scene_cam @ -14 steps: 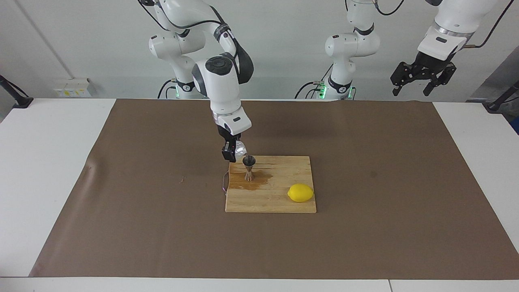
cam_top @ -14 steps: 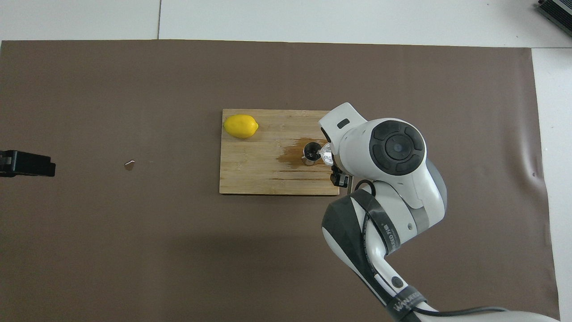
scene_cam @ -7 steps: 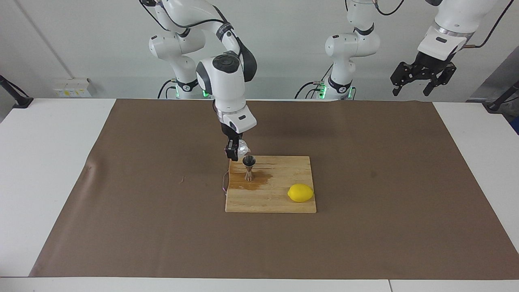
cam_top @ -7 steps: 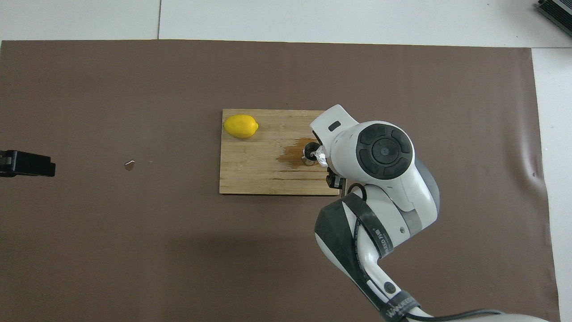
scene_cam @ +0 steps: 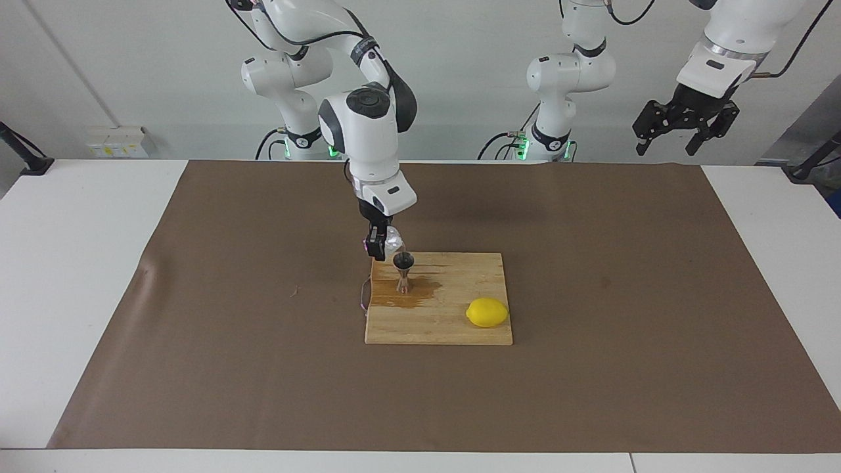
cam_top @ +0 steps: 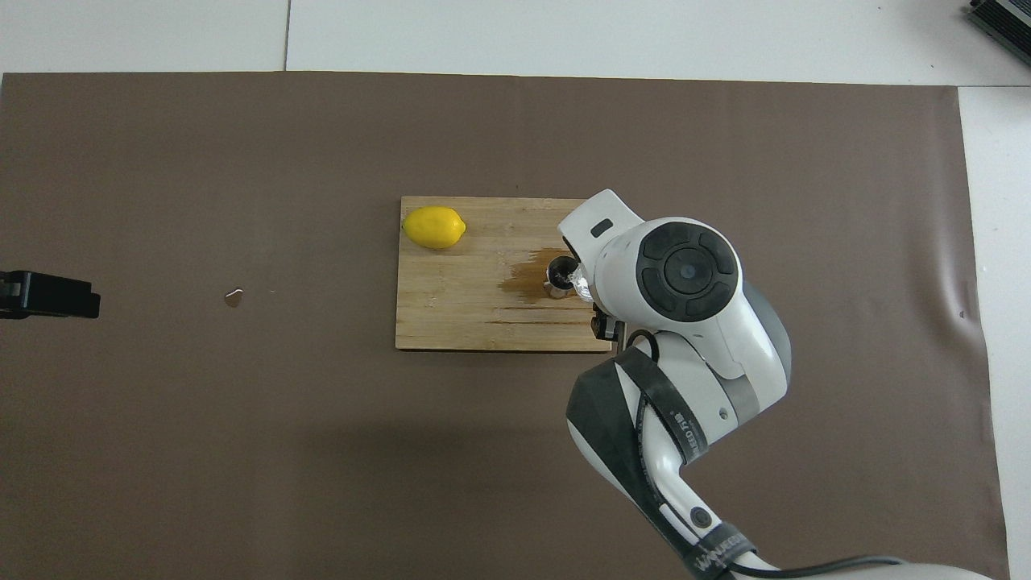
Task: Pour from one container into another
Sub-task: 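Tilt the white cup with the right gripper to pour into the jigger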
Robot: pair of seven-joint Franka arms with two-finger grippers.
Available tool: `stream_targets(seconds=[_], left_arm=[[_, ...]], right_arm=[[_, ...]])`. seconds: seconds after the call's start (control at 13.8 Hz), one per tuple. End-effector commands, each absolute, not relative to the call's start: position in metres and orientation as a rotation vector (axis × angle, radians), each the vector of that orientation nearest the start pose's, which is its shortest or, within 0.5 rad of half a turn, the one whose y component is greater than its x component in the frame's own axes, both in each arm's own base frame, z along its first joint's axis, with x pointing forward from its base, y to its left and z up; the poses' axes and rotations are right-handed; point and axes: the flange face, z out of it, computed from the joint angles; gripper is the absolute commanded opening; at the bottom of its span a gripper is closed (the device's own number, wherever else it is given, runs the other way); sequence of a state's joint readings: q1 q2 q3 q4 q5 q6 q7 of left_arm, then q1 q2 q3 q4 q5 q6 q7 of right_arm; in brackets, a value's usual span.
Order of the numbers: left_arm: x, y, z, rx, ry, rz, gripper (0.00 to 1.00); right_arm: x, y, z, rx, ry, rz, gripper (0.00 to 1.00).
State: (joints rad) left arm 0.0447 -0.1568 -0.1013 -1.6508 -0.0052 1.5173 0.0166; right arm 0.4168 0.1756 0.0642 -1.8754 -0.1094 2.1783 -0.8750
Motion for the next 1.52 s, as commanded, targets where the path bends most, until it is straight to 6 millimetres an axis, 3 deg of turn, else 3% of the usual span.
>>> stream_targets(seconds=[0.0, 1.08, 1.45], left_arm=[[0.491, -0.030, 0.668, -3.123, 0.106, -0.028, 1.00], [0.491, -0.030, 0.668, -3.123, 0.106, -0.028, 1.00], [0.491, -0.030, 0.668, -3.123, 0.106, -0.030, 1.00]], right_arm=[[0.553, 0.282, 0.434, -2.506, -2.100, -0.164, 0.36], [0.556, 0.281, 0.434, -2.586, -1.965, -0.199, 0.37], [0.559, 0.277, 0.444, -2.591, -1.865, -0.252, 0.37]])
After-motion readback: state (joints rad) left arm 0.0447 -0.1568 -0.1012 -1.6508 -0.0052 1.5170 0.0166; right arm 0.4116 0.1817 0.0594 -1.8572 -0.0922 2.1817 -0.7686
